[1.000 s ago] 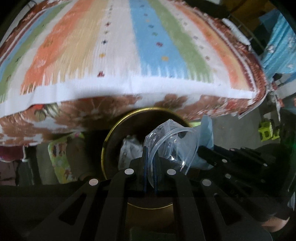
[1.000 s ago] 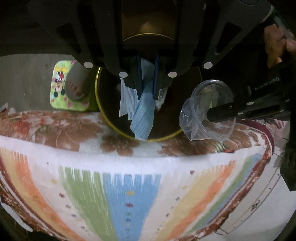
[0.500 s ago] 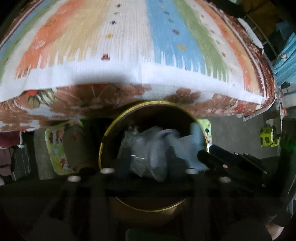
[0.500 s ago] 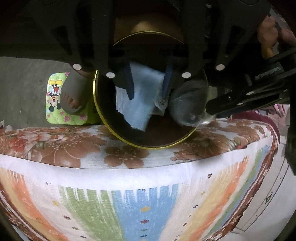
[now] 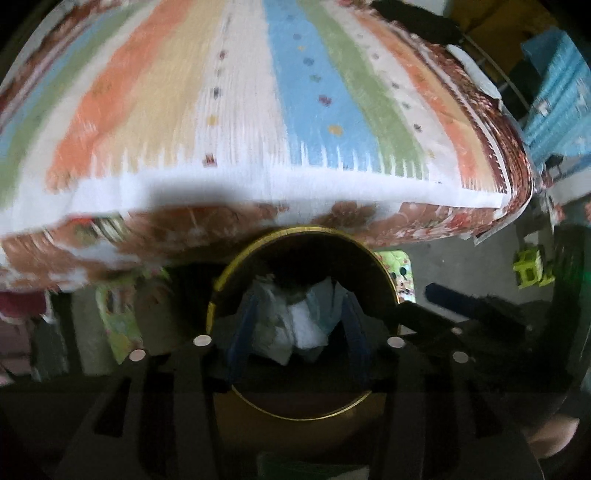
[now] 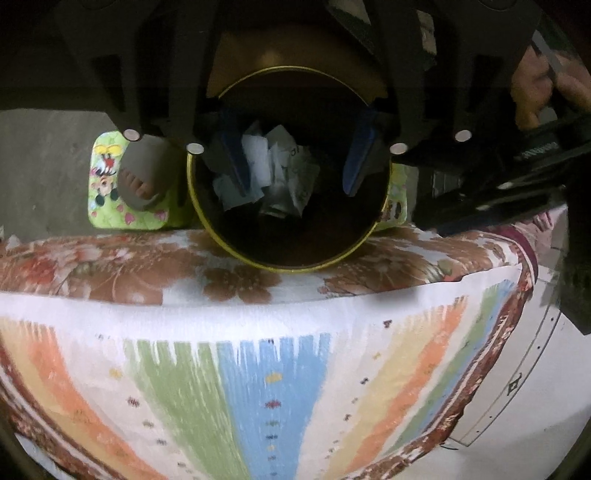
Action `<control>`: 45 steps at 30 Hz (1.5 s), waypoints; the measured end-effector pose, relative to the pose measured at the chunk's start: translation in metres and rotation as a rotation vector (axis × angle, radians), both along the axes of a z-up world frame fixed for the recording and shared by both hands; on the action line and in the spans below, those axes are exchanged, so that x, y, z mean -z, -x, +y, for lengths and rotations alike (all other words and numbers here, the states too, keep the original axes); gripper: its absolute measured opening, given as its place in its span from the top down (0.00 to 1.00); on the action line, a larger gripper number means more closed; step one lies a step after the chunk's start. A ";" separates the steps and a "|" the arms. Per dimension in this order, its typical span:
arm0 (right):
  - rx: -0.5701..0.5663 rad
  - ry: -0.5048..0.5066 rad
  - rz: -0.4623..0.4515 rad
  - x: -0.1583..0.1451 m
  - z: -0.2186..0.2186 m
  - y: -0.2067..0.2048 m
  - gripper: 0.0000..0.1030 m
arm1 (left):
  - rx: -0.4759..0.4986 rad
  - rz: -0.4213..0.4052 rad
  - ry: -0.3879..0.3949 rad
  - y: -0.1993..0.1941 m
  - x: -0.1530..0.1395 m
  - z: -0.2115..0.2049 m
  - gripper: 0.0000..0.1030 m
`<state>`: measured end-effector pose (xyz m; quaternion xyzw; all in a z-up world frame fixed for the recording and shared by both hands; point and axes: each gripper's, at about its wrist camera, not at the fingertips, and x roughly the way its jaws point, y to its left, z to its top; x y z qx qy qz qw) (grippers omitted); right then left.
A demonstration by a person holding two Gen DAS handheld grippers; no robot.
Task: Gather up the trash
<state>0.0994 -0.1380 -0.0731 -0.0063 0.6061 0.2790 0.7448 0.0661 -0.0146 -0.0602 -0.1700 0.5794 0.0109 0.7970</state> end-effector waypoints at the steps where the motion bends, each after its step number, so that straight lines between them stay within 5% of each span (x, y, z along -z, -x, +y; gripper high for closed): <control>1: -0.019 -0.001 -0.010 -0.005 0.001 0.001 0.44 | 0.005 -0.012 -0.009 0.001 -0.005 0.001 0.45; 7: -0.071 -0.043 -0.032 -0.036 -0.014 0.005 0.32 | 0.035 -0.076 -0.021 0.019 -0.039 0.011 0.26; 11: -0.086 0.005 -0.121 -0.059 -0.023 0.010 0.11 | 0.031 -0.098 -0.020 0.025 -0.041 0.022 0.05; 45: -0.125 -0.058 -0.091 -0.052 -0.023 0.017 0.08 | 0.040 -0.095 -0.070 0.028 -0.028 0.017 0.05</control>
